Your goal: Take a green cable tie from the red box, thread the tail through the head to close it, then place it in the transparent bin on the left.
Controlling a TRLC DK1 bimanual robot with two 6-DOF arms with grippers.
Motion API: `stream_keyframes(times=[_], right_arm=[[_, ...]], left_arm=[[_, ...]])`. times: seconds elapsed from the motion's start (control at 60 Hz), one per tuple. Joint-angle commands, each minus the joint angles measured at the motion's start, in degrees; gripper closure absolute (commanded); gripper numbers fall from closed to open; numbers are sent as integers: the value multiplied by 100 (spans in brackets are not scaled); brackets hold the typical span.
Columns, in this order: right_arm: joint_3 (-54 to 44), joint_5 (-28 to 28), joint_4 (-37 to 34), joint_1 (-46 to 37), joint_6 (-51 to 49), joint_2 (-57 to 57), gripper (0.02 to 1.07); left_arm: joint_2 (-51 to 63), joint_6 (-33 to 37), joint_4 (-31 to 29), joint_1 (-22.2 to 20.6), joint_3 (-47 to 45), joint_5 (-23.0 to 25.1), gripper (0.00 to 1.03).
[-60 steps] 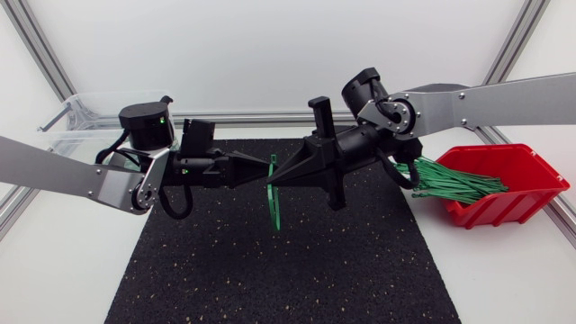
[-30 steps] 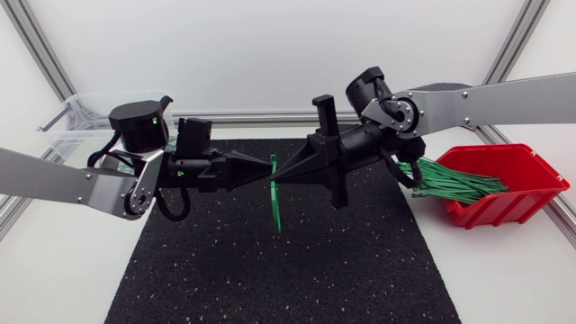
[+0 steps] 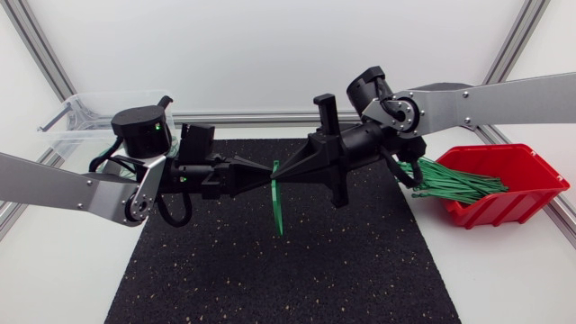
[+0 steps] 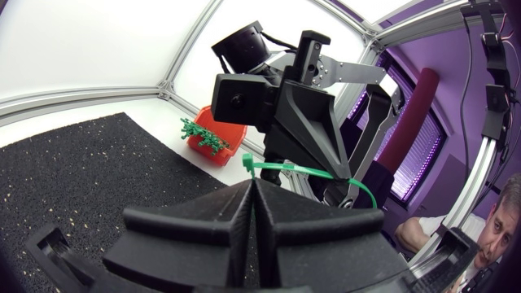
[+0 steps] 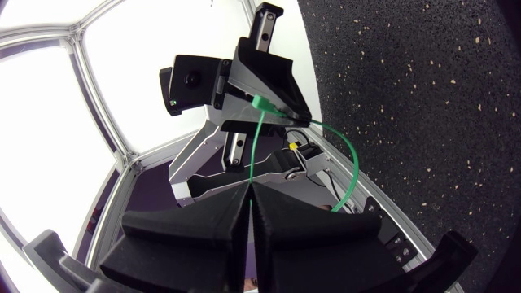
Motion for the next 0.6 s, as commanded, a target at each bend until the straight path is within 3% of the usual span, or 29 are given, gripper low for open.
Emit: stream_keyframes(times=[0.0,0.583], right_arm=[[38,-45,54,-75,-60,-73,101],[38,-45,71,39,-51,-214,101]], left_arm=[[-174,-58,114,-51,-185,37,100],[-218,-32,132,2,-193,-113,100]])
